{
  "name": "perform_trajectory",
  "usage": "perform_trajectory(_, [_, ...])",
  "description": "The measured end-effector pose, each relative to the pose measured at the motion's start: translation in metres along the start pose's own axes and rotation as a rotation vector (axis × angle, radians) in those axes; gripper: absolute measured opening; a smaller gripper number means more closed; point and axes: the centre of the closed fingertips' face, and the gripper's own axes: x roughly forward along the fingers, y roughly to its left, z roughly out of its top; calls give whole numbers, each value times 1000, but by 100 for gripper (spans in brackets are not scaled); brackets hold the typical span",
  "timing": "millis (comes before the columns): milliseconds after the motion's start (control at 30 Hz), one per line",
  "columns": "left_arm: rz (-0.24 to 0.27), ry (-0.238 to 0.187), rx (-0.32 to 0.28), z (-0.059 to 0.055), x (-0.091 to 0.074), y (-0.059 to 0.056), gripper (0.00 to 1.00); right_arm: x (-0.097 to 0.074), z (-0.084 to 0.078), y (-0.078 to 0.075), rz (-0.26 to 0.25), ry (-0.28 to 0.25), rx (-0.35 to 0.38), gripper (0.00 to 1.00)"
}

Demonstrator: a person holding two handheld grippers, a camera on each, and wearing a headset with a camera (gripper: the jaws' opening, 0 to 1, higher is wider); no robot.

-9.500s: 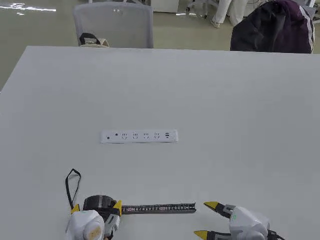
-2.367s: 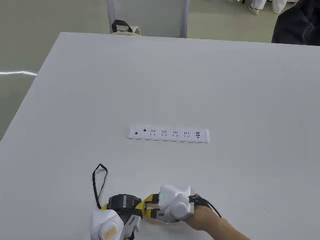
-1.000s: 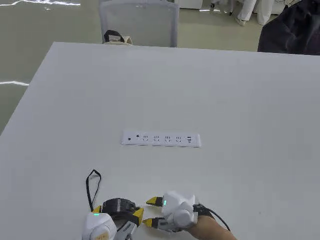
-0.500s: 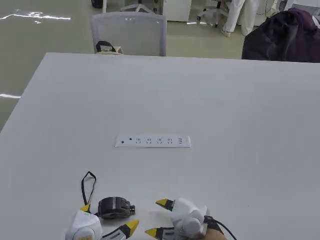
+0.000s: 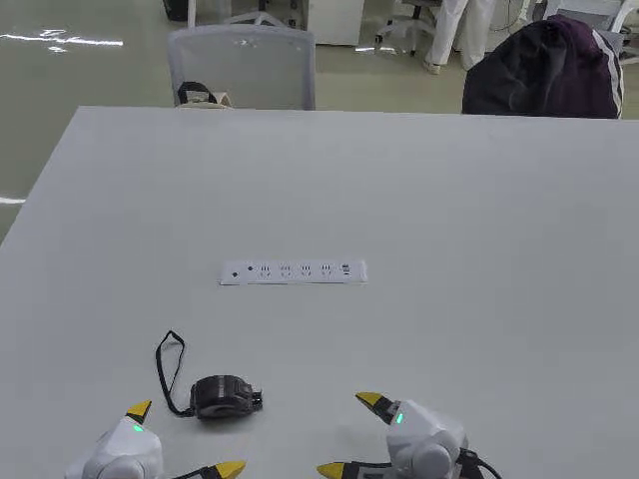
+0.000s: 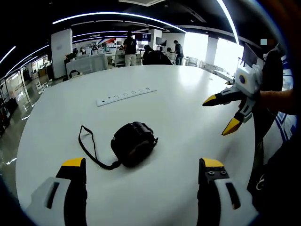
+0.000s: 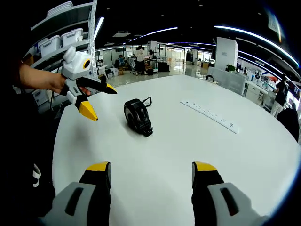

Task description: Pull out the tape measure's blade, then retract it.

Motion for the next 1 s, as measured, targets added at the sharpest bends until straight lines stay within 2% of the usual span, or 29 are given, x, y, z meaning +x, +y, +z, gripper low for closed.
perform_trajectory(133, [-19, -6, 4, 0, -13, -3, 99, -17, -6, 2, -30, -1, 40, 78])
perform_trajectory(300, [-4, -3, 17, 1, -28, -6, 99, -37, -10, 3, -64, -21, 70, 83])
perform_trajectory(433, [-3, -8, 18, -7, -33, -1, 99, -52, -10, 2, -95, -41, 89, 87])
perform_trajectory(667, [-19, -7, 41, -13, -49, -7, 99, -73, -8, 1, -132, -69, 110, 90])
perform_trajectory(767, [-14, -5, 46, -14, -57, -9, 99, -79, -7, 1, -147, -73, 114, 90])
perform_trajectory(900, [10, -12, 41, -19, -69, -2, 99, -89, -6, 1, -166, -79, 116, 91])
perform_trajectory(1000, [37, -25, 33, -19, -78, 0, 99, -94, -6, 1, -181, -82, 121, 91])
